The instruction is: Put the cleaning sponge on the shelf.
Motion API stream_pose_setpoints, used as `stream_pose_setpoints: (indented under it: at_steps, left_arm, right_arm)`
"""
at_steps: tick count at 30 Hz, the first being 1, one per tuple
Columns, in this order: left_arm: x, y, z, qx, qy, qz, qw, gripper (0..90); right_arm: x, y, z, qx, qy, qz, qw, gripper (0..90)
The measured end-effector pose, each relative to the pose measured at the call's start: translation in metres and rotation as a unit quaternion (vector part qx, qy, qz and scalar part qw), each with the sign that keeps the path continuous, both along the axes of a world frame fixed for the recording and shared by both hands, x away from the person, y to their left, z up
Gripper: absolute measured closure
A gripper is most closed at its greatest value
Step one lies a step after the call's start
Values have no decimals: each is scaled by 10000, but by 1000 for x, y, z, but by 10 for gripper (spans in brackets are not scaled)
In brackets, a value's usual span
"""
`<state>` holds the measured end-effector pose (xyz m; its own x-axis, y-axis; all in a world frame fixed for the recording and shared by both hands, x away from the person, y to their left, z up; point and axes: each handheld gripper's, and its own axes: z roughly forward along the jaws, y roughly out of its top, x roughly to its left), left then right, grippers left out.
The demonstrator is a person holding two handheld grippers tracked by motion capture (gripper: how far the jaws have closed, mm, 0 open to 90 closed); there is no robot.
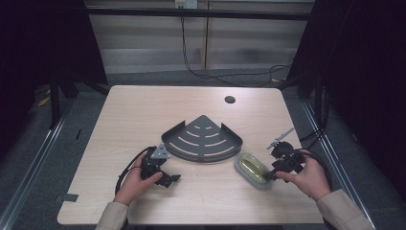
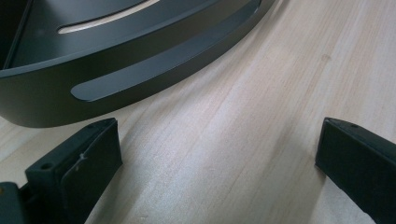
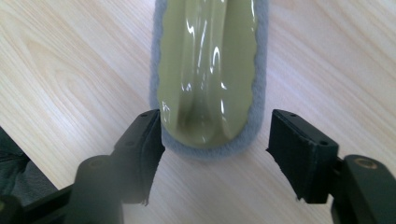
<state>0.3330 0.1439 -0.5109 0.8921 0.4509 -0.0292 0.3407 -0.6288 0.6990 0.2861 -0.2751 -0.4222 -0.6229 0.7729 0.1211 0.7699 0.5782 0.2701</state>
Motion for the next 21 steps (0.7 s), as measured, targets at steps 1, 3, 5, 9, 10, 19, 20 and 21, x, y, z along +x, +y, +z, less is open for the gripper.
stream_pose_setpoints:
  at_steps: [1, 3, 5, 9, 10, 19, 20, 21]
  left_arm:
    - [0, 0, 0, 1, 0, 2, 10000, 0]
    - [0, 0, 0, 3, 1, 2, 10000, 0]
    - [0, 0, 0, 3, 0, 1, 10000, 0]
    - [0, 0, 0, 13, -2, 7, 10000, 0]
    - [0, 0, 0, 17, -1, 6, 10000, 0]
    - [0, 0, 0, 9, -5, 6, 10000, 0]
    - [0, 0, 0, 10, -4, 4, 10000, 0]
    - [0, 0, 0, 9, -6, 4, 10000, 0]
  right_arm:
    - [3, 2, 1, -32, 22, 34, 10000, 368]
    - [8, 8, 3, -163, 50, 40, 9998, 379]
    - [14, 14, 4, -271, 98, 108, 9995, 411]
    - [20, 20, 4, -357, 188, 132, 9991, 429]
    - [22, 22, 3, -382, 165, 162, 9990, 432]
    - [31, 38, -2, -647, 285, 287, 9971, 507]
    - [33, 38, -3, -666, 272, 323, 9969, 526]
    - [33, 39, -3, -685, 301, 308, 9967, 556]
